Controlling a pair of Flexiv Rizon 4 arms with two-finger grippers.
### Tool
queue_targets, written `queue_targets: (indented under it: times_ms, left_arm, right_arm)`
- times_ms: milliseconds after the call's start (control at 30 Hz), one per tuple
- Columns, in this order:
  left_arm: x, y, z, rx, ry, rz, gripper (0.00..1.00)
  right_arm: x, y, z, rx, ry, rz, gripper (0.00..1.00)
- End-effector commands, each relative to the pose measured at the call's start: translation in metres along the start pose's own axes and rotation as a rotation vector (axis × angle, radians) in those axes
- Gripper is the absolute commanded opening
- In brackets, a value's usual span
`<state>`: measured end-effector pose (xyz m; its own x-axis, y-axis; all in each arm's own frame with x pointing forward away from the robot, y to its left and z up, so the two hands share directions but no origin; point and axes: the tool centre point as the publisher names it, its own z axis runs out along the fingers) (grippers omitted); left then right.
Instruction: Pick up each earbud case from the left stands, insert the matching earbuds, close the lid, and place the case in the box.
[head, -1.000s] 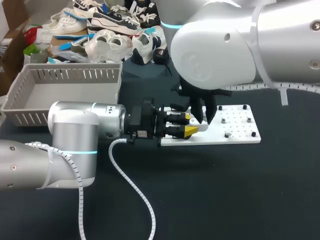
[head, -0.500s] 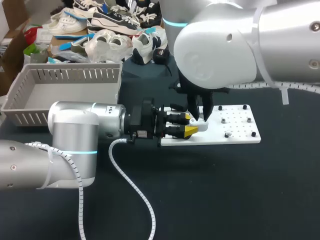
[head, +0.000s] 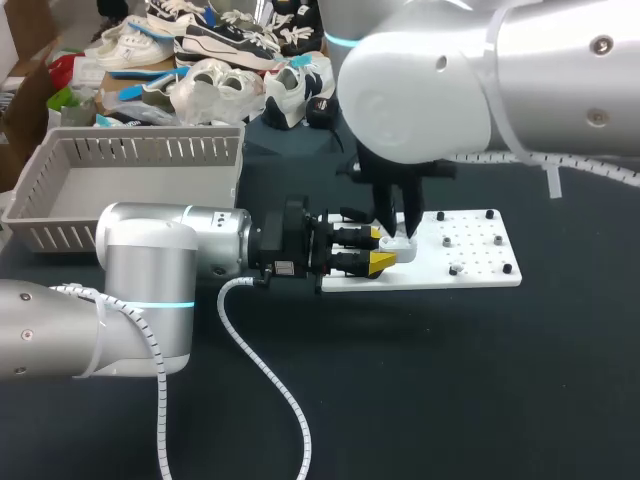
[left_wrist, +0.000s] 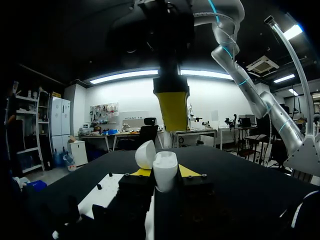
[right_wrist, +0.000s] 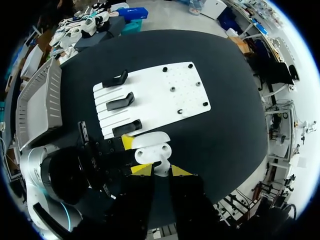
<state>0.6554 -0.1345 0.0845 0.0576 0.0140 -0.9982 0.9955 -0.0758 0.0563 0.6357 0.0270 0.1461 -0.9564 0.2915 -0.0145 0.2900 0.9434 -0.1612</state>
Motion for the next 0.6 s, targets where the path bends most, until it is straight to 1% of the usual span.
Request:
queue_targets:
  times_ms: [33,233,600]
  left_arm:
    - [0.0007,-0.0003,0.0006,-0.003,0.000,0.001,0.00]
    - [0.0007,-0.0003,0.0006,-0.003,0.000,0.001,0.00]
    - [0.0007,-0.0003,0.0006,-0.003,0.000,0.001,0.00]
  right_arm:
    - [-0.0036,0.0040,0.0018,0.011,0.013,-0.004,0.00]
    - [-0.0010,0.0031,0.0019,0.023,0.022,-0.012,0.00]
    - [-0.0037,0.0009,0.0083,0.036,0.025,-0.003,0.00]
